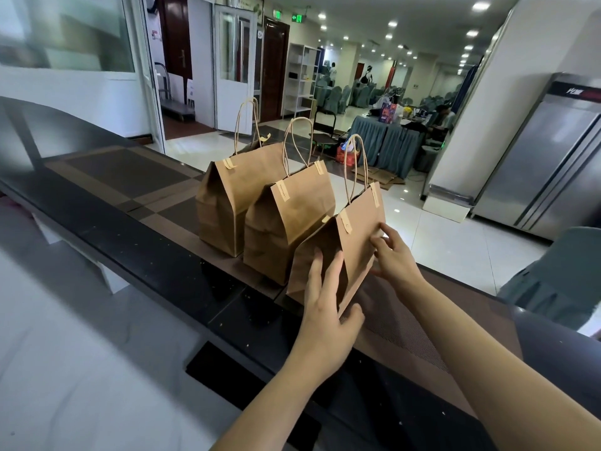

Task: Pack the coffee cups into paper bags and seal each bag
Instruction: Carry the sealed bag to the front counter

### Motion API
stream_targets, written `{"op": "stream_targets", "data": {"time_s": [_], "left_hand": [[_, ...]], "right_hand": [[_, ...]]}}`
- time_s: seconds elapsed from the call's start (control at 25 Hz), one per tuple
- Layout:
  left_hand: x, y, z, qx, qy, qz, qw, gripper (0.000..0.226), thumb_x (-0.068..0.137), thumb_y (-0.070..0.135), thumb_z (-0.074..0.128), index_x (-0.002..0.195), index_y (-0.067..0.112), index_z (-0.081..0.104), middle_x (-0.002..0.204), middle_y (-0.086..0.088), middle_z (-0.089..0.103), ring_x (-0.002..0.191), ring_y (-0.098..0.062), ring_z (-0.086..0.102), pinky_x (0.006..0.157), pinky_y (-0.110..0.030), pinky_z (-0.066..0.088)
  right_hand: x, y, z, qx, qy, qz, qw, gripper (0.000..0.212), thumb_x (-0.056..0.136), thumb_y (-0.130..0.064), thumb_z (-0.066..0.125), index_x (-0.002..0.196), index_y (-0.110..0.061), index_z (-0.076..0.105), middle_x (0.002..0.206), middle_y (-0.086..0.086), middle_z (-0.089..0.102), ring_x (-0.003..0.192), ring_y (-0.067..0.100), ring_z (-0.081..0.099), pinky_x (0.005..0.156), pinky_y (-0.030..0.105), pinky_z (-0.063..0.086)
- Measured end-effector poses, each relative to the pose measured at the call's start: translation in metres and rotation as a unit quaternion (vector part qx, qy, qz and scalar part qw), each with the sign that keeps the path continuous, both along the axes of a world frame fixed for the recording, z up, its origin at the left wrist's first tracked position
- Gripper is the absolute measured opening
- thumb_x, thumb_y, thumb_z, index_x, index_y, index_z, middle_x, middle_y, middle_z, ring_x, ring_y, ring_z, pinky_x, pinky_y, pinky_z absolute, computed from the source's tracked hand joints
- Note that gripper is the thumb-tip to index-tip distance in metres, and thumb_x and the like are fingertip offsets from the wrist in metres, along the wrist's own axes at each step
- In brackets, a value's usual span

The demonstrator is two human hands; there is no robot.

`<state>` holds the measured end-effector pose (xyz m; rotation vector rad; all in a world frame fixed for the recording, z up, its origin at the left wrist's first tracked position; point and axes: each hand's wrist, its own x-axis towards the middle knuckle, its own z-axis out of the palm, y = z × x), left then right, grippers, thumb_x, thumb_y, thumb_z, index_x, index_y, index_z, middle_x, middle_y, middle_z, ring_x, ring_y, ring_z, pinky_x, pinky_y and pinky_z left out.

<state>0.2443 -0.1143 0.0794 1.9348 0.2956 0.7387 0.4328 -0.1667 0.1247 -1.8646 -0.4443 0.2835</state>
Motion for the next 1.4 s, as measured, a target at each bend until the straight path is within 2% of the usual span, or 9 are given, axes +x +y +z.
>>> {"op": "stream_targets", "data": {"time_s": [0.12,0.2,0.28,0.48,0.72,1.04,1.24,1.4], "left_hand": [[0.004,0.005,-0.001,0.0,-0.001,-0.003,1.0,0.087,0.098,0.016,0.059,0.154,0.056,0.006,0.164,0.027,-0.013,0.155,-0.005,0.0,0.116,-0.022,0.024],[0.007,0.007,0.0,-0.005,0.001,-0.007,1.0,0.087,0.098,0.016,0.059,0.154,0.056,0.007,0.165,0.025,-0.013,0.155,-0.006,-0.001,0.121,-0.029,0.025],[0.009,0.009,0.001,-0.005,0.006,-0.008,1.0,0.087,0.098,0.016,0.06,0.155,0.056,0.007,0.165,0.026,-0.014,0.155,-0.007,0.001,0.123,-0.033,0.027],[0.016,0.012,0.002,-0.001,0.013,-0.003,1.0,0.086,0.097,0.015,0.061,0.156,0.052,0.009,0.164,0.025,-0.013,0.155,-0.008,0.004,0.123,-0.036,0.03],[0.019,0.018,0.0,0.001,0.012,0.0,1.0,0.086,0.097,0.012,0.061,0.158,0.048,0.013,0.166,0.023,-0.009,0.156,-0.009,0.008,0.122,-0.045,0.033],[0.01,0.001,0.004,-0.012,-0.021,0.009,1.0,0.087,0.096,0.008,0.062,0.159,0.045,0.016,0.167,0.02,0.002,0.154,-0.003,0.011,0.121,-0.045,0.035],[-0.004,-0.023,0.011,-0.006,-0.024,0.006,1.0,0.083,0.096,0.01,0.063,0.159,0.042,0.02,0.167,0.019,0.005,0.154,-0.004,0.014,0.12,-0.046,0.036],[-0.016,-0.053,0.025,0.009,-0.029,-0.013,0.999,0.082,0.095,0.009,0.063,0.158,0.043,0.022,0.165,0.015,0.017,0.153,-0.001,0.016,0.12,-0.043,0.035]], "right_hand": [[0.003,0.003,0.001,0.004,-0.003,0.005,1.0,0.053,0.106,-0.032,0.051,0.157,-0.028,0.037,0.149,0.003,0.048,0.13,0.022,0.053,0.109,0.052,0.048],[0.004,0.005,0.002,0.011,-0.004,0.007,1.0,0.049,0.106,-0.028,0.051,0.153,-0.022,0.039,0.143,0.006,0.052,0.112,0.011,0.06,0.11,0.045,0.047],[0.004,0.007,0.003,0.013,-0.007,0.006,1.0,0.046,0.107,-0.026,0.051,0.15,-0.017,0.04,0.139,0.007,0.053,0.1,0.004,0.059,0.108,0.041,0.048],[0.008,0.01,0.004,0.005,-0.002,0.017,1.0,0.05,0.107,-0.028,0.051,0.154,-0.019,0.038,0.147,0.008,0.049,0.125,0.018,0.052,0.114,0.048,0.043],[0.015,0.012,0.0,-0.004,0.0,0.026,1.0,0.052,0.107,-0.029,0.05,0.157,-0.026,0.035,0.153,0.007,0.047,0.135,0.021,0.048,0.116,0.049,0.041],[0.009,-0.02,0.003,-0.02,-0.011,0.007,1.0,0.059,0.106,-0.034,0.05,0.16,-0.025,0.029,0.155,0.01,0.045,0.141,0.025,0.046,0.115,0.048,0.042],[-0.004,-0.055,0.017,-0.016,-0.016,0.002,1.0,0.058,0.105,-0.037,0.051,0.158,-0.029,0.032,0.152,0.01,0.048,0.134,0.026,0.051,0.114,0.048,0.043],[-0.017,-0.091,0.031,-0.009,-0.024,0.003,1.0,0.057,0.104,-0.04,0.051,0.157,-0.033,0.033,0.151,0.009,0.047,0.133,0.025,0.052,0.114,0.049,0.042]]}}
